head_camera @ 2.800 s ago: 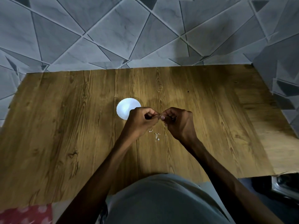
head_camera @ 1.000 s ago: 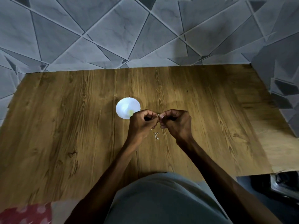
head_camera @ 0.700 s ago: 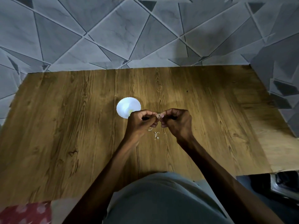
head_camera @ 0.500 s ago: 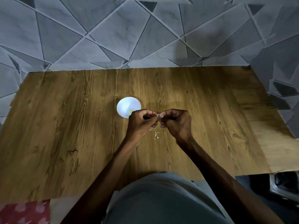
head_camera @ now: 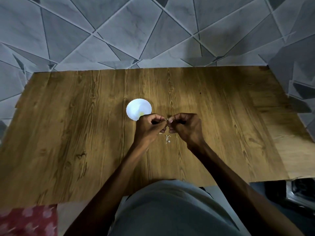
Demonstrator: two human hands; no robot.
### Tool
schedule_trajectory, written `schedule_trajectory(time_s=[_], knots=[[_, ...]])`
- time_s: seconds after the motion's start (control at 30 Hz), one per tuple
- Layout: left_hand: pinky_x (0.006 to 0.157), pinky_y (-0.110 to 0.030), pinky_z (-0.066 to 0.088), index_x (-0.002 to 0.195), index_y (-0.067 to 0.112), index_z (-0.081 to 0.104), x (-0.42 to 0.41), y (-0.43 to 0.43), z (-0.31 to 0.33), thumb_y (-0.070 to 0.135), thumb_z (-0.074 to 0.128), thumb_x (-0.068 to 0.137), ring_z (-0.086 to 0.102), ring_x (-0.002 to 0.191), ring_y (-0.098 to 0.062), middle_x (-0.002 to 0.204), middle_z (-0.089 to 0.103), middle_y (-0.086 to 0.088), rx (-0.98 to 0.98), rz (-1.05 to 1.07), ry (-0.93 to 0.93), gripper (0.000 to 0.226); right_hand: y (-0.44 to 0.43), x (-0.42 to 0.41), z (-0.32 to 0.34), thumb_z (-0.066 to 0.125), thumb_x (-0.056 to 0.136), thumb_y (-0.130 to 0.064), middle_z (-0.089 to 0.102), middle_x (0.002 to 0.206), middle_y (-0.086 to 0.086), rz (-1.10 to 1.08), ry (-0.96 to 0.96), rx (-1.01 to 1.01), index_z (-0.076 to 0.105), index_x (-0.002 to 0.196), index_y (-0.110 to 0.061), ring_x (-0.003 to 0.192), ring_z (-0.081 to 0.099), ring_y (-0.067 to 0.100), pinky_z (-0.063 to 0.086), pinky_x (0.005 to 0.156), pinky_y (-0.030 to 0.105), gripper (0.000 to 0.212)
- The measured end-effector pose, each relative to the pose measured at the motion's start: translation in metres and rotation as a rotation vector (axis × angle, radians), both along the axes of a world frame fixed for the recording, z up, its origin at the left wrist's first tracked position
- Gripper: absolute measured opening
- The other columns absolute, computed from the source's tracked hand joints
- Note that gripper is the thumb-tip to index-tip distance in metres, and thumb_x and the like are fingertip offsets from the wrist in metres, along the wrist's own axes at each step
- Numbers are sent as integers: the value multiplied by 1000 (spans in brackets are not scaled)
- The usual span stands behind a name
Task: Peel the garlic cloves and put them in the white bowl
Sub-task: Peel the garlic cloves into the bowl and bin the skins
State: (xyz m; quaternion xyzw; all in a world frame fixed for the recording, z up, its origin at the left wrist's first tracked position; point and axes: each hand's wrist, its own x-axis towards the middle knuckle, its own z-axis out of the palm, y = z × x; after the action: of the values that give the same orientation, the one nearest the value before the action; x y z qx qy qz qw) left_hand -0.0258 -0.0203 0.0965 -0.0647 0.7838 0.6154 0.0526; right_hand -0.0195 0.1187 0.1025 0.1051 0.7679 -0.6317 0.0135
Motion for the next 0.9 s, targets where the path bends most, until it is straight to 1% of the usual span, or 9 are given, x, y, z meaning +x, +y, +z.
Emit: schedule_trajectory(time_s=[0.17,0.3,0.37,0.43,0.53,0.6,0.63,0.7,0.9], knots=[[61,-26,56,85,4,73,-2,-3,2,2,63,83,64,57,-11,65,69,-2,-4,16,-6,11,-4,-4,-3,62,83,8,73,73,11,4,-15,-17,73,78,-6,63,70,19,59,60,33,19],[62,-27,57,85,5,73,-7,-7,2,4,64,83,66,59,-12,66,70,-2,27,22,-19,9,-3,-7,-1,64,88,2,71,76,15,28,-65,-150,73,86,1,64,68,18,57,60,28,9],[63,-28,57,84,6,73,-9,-7,3,6,66,83,65,59,-12,66,71,-2,23,18,-22,8,0,-10,1,63,89,2,70,82,19,66,-105,-214,71,92,5,69,67,21,57,62,28,9],[62,-29,56,82,8,73,-9,-7,4,8,68,81,64,57,-11,64,70,0,-19,13,5,6,3,-11,2,64,90,1,70,83,18,93,-150,-257,70,95,6,72,68,21,59,66,29,10],[59,-21,50,76,16,71,-9,-5,6,14,70,78,61,56,-3,62,67,8,-131,-5,92,2,5,-13,1,67,91,-7,72,82,13,115,-175,-282,70,98,6,75,70,22,60,70,31,15],[56,-11,43,72,19,68,-10,-3,7,15,71,77,59,57,3,61,65,12,-206,-6,151,7,6,-13,1,71,90,-16,73,84,15,119,-176,-288,71,99,5,77,71,23,60,72,32,24],[55,-8,40,70,20,66,-10,-2,8,14,71,77,58,57,4,61,64,13,-233,-8,168,10,7,-14,2,73,88,-20,73,86,18,122,-175,-292,71,99,5,78,71,24,60,73,33,27],[55,-7,38,70,20,65,-11,-1,10,12,71,77,57,57,5,60,62,13,-258,-18,177,12,8,-15,3,75,86,-21,73,89,22,130,-168,-299,72,96,5,78,71,25,60,74,34,28],[55,-7,40,74,16,69,-17,-4,9,10,70,77,57,58,5,62,63,13,-259,-39,144,7,10,-21,3,71,89,-12,73,83,16,147,-186,-318,71,98,7,74,70,23,59,70,32,22]])
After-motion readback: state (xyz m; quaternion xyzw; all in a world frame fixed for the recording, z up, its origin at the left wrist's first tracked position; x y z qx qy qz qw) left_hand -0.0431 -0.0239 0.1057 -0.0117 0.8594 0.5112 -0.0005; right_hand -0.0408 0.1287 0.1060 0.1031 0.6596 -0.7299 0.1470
